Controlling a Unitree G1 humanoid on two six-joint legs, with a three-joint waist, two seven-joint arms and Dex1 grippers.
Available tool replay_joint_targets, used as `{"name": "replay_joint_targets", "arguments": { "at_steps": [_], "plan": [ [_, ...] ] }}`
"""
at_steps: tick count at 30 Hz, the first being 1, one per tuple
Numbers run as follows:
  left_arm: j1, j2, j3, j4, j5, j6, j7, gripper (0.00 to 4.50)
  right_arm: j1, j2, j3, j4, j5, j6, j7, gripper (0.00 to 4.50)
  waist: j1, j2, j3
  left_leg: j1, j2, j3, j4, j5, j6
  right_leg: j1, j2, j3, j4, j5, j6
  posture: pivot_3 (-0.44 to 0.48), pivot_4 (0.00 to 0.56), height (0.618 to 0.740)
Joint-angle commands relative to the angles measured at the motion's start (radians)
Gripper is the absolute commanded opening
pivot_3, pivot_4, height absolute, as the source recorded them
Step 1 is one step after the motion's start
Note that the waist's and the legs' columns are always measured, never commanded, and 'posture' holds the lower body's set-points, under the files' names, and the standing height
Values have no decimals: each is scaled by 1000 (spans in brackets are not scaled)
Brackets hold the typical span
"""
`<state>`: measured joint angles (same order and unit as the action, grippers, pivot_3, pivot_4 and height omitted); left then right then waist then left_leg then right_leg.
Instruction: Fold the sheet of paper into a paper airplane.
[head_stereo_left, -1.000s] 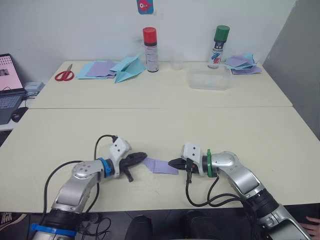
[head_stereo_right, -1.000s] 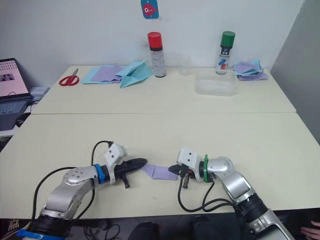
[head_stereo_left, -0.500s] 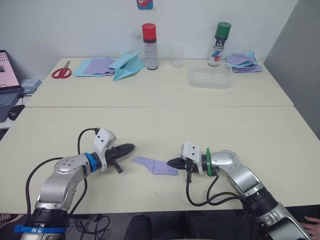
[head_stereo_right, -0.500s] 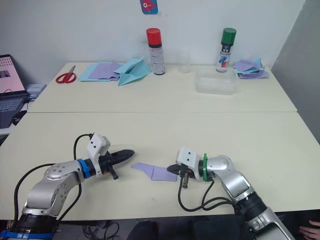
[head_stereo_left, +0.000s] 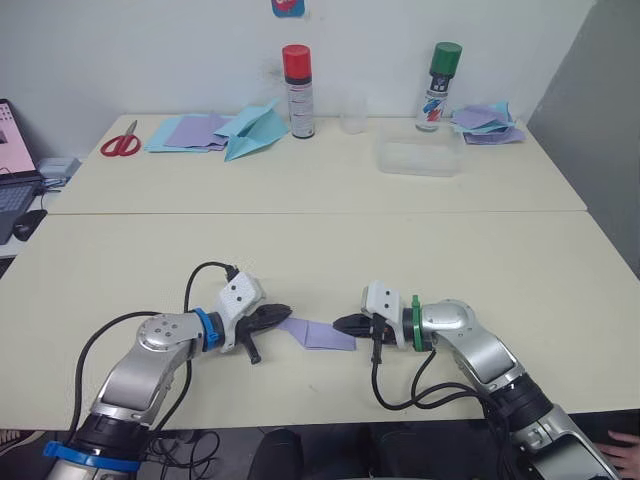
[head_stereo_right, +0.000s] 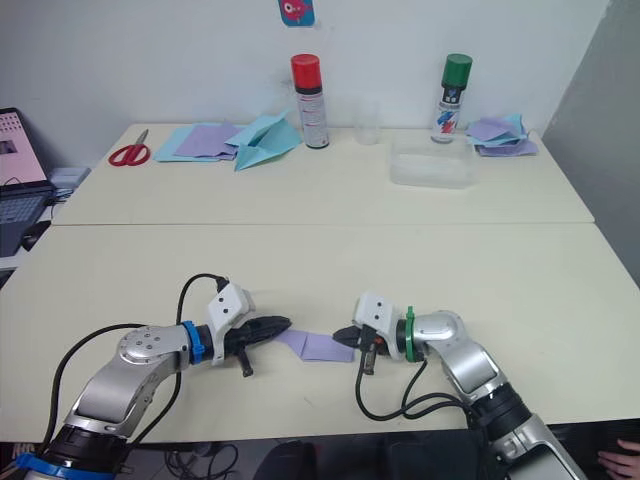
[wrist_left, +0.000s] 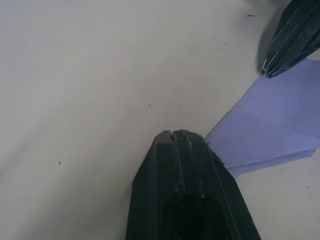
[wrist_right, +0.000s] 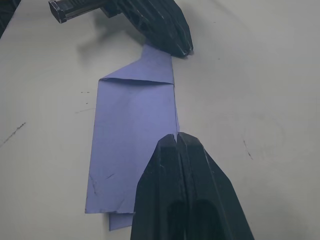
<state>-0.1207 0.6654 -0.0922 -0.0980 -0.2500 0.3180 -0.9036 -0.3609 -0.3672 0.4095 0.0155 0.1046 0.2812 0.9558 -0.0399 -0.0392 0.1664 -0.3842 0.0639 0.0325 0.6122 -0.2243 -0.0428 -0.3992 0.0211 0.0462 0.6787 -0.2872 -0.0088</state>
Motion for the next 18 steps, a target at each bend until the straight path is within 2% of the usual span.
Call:
{"name": "replay_joint_targets", "arguments": {
  "at_steps": [1, 4, 6, 7, 9, 14, 17, 18],
  "plan": [
    [2, -26, -5, 45, 9, -7, 9, 0, -10, 13, -63, -59, 52, -9, -9, 18, 4, 1, 1, 0, 0, 0, 0, 0, 0, 0, 0, 0, 0, 0, 0, 0, 150, 740],
    [-19, -14, 53, 1, -52, 2, -20, 0, -32, -2, -123, -123, 109, 6, 5, 18, 7, 1, 2, -5, 0, 0, 0, 0, 0, -4, 0, -1, 0, 0, 0, 0, 150, 740],
    [-31, 36, 91, -59, -79, 4, -58, 521, -32, -49, -152, -180, 149, 19, 53, 0, 7, 1, 3, -12, 0, -1, 1, 0, 0, -9, 0, -2, 1, 1, 1, 0, 150, 740],
    [-37, 57, 109, -85, -99, 21, -71, 705, -28, -73, -160, -204, 169, 28, 79, 185, 8, -1, 6, -14, 0, -1, 2, 0, 0, -11, 0, -3, 1, 1, 1, 0, 150, 740],
    [-33, 107, 148, -144, -143, 46, -107, 1222, -11, -135, -164, -260, 211, 47, 144, 599, 8, -2, 6, -17, 0, -2, 2, 0, 0, -13, 1, -4, 0, 1, 1, 0, 150, 740],
    [61, 205, 237, -245, -200, 31, -195, 2759, 37, -234, -147, -342, 261, 38, 249, 2373, 5, -1, 6, -17, 0, -2, 1, -1, -1, -12, 0, -3, 0, -3, 6, 0, 150, 740],
    [149, 213, 271, -297, -211, -13, -220, 3578, 55, -238, -110, -308, 201, -24, 246, 3344, -2, -1, 7, -16, 0, -1, 1, -2, -2, -12, -1, -2, -1, -4, 6, 0, 150, 740],
    [172, 206, 276, -308, -199, -41, -217, 3921, 55, -230, -103, -299, 194, -36, 240, 3401, 0, -1, 7, -16, 0, -1, 1, -2, -3, -12, -1, -3, -1, -4, 6, 0, 150, 740]
  ]
}}
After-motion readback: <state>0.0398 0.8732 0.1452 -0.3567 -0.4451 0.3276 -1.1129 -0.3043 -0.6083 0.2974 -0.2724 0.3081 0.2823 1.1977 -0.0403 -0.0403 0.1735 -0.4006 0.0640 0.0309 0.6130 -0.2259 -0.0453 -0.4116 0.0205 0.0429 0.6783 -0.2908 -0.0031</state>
